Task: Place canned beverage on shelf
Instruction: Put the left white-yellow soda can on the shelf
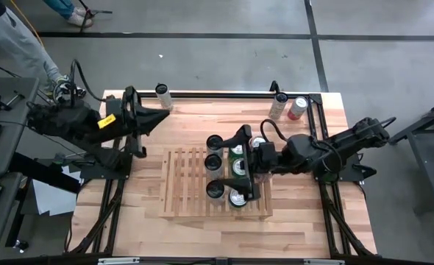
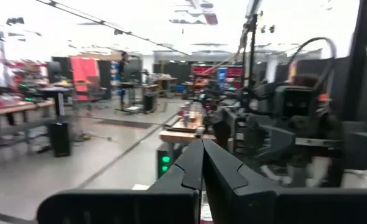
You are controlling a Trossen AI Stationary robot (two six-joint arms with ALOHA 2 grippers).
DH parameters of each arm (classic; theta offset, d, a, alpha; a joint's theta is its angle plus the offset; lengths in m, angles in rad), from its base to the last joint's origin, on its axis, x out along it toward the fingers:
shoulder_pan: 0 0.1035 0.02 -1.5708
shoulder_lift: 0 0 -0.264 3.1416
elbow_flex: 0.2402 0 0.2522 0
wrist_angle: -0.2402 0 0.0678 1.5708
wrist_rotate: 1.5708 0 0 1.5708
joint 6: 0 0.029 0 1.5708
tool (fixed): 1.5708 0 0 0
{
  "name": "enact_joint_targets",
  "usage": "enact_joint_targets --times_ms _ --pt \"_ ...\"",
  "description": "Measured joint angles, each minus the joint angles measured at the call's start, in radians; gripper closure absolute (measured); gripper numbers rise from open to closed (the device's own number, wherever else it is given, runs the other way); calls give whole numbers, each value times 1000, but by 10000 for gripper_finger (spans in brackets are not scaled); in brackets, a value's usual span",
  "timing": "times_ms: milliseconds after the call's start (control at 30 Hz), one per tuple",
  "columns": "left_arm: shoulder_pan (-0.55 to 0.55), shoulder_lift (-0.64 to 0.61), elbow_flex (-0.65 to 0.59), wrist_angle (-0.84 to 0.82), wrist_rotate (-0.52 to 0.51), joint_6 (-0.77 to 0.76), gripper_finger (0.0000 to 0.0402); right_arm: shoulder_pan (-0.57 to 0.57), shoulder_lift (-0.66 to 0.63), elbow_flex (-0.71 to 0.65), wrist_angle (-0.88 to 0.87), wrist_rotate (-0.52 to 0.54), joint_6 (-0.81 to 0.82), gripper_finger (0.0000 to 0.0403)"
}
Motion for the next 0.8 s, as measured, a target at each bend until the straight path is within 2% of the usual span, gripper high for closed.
enact_joint_targets --times_ms 100,300,367,433,567,800 --pt "53 6 0 4 -13 17 398 -3 -2 0 36 157 -30 16" --pt "219 18 0 -4 -83 -4 372 -45 -52 0 35 621 -279 16" --pt "299 23 -1 -26 -90 -27 359 -84 -82 0 -31 686 -311 16" --pt "393 35 0 -62 -97 -72 344 -127 -117 0 -148 670 -307 16" --pt "607 75 -1 -220 -64 -215 305 -246 -187 0 -424 541 -168 16" --pt "1000 195 -1 -572 179 -488 205 -542 -246 0 -788 207 185 16"
